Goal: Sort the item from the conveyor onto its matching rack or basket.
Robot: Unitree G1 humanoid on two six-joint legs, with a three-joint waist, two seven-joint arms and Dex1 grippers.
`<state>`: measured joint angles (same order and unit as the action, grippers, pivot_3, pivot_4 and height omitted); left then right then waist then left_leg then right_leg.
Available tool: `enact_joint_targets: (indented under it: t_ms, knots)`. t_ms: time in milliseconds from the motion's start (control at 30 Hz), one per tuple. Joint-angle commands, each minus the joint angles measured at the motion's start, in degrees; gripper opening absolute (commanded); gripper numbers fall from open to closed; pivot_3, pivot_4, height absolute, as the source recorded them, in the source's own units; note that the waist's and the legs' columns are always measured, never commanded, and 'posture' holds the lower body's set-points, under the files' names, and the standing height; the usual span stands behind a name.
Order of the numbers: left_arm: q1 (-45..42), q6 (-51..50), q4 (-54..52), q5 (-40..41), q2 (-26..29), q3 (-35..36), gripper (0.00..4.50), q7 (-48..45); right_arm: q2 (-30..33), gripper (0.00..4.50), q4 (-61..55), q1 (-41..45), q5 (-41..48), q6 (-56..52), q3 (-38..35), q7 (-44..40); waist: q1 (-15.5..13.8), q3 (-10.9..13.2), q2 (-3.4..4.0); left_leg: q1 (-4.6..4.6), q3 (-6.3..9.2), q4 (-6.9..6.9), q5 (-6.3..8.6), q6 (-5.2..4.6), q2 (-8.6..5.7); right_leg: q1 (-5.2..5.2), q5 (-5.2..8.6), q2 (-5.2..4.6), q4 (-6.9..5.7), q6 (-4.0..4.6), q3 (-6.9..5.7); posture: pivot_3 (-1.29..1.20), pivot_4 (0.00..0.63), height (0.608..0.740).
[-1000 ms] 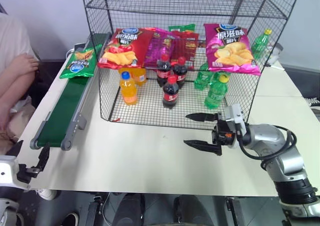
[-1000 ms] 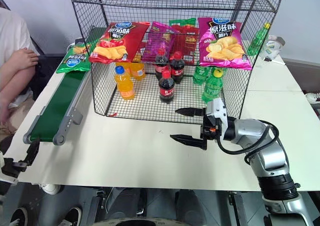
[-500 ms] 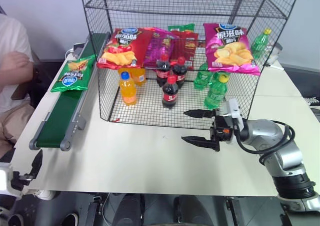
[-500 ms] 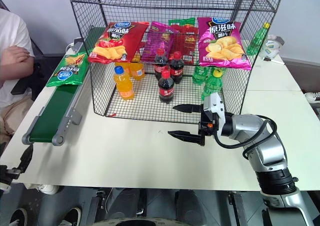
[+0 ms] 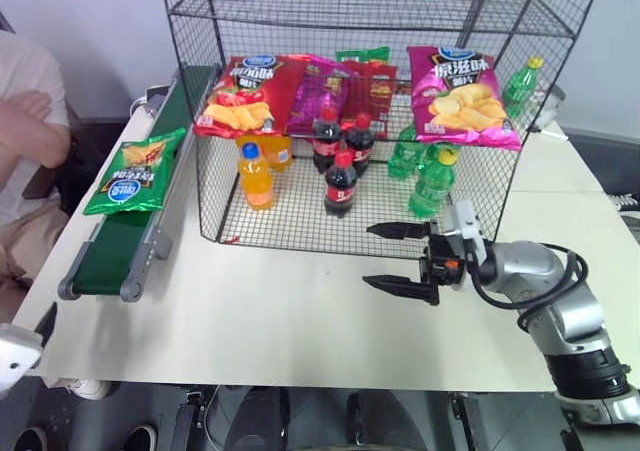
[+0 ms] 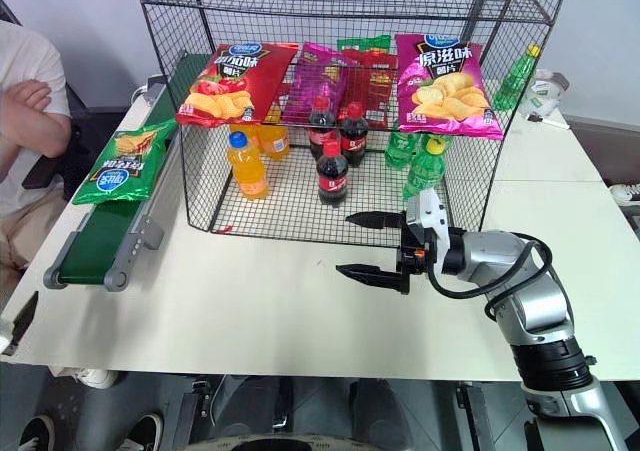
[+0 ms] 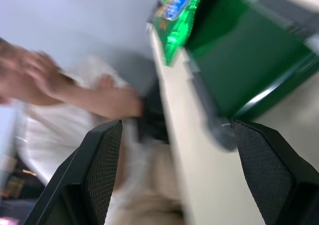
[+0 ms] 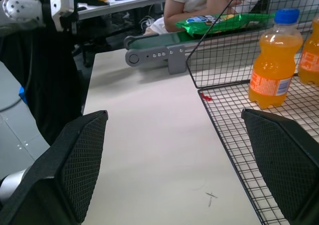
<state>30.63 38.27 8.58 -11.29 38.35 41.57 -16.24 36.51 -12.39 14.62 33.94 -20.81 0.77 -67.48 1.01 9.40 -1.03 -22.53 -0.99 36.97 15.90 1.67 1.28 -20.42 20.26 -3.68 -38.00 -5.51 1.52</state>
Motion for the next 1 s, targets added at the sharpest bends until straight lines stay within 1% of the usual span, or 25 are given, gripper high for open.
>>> enact_joint_targets:
  t_ms: [33, 200, 267, 500, 600, 767, 1000]
  knots:
    - [-0.83, 4.02, 1.12, -6.29, 0.85, -0.63, 3.71, 5.68, -0.44, 4.48, -0.53, 0.15, 0.53, 0.94, -0.3, -0.77, 0.14, 0.0, 0.0, 0.0, -0.01, -0.01, 0.0, 0.0, 0.0, 0.0, 0.01, -0.01, 0.0, 0.02, 0.0, 0.0, 0.15, 0.739]
    - [-2.14, 5.52, 3.55, -12.89, -0.2, -4.14, 3.71, 12.49, -0.44, 4.48, -5.35, -1.31, 4.74, -3.81, 1.72, -2.46, 0.32, 0.0, 0.0, -0.01, -0.03, -0.1, 0.0, 0.0, 0.01, -0.07, -0.02, -0.01, -0.01, -0.02, 0.01, 0.0, 0.15, 0.739]
    - [-1.96, 6.44, 4.84, -14.74, 0.14, -5.46, 3.71, 14.75, -0.58, 4.48, -6.57, -1.81, 4.83, -4.11, 2.62, -2.9, 0.39, 0.0, 0.0, -0.02, -0.04, -0.15, 0.0, 0.0, 0.01, -0.1, -0.02, -0.01, 0.0, -0.03, 0.01, 0.0, 0.15, 0.739]
    - [-2.14, 8.19, 9.63, -17.03, 2.43, -8.04, 3.71, 20.58, -2.12, 4.48, -7.0, -1.62, 4.66, -5.12, 4.46, -2.63, 0.3, -0.01, -0.01, 0.0, -0.05, -0.15, 0.0, 0.0, 0.02, -0.1, -0.03, -0.01, -0.03, -0.02, -0.01, 0.0, 0.15, 0.739]
    - [-1.75, 8.43, 9.91, -17.13, 2.87, -8.84, 3.71, 22.01, -2.4, 4.48, -7.58, -1.42, 5.23, -5.76, 4.74, -2.59, 0.28, -0.01, -0.01, -0.01, -0.05, -0.15, 0.0, 0.0, 0.02, -0.1, -0.03, -0.02, -0.02, -0.02, -0.01, 0.0, 0.15, 0.739]
    - [-1.48, 8.21, 9.89, -17.59, 3.3, -9.92, 3.71, 23.88, -2.77, 4.48, -6.9, -2.2, 2.94, -3.73, 6.12, -3.0, 0.27, -0.02, -0.03, -0.01, -0.05, -0.15, 0.0, 0.0, 0.02, -0.1, -0.03, -0.02, -0.02, -0.02, -0.01, 0.0, 0.15, 0.739]
    - [-1.7, 7.39, 9.74, -18.49, 3.81, -11.16, 3.71, 26.16, -2.9, 4.48, -3.93, -2.73, 1.58, -0.76, 5.18, -3.46, 0.27, -0.03, -0.03, -0.01, -0.05, -0.15, 0.0, 0.0, 0.01, -0.1, -0.03, -0.02, -0.02, -0.02, -0.02, 0.0, 0.15, 0.739]
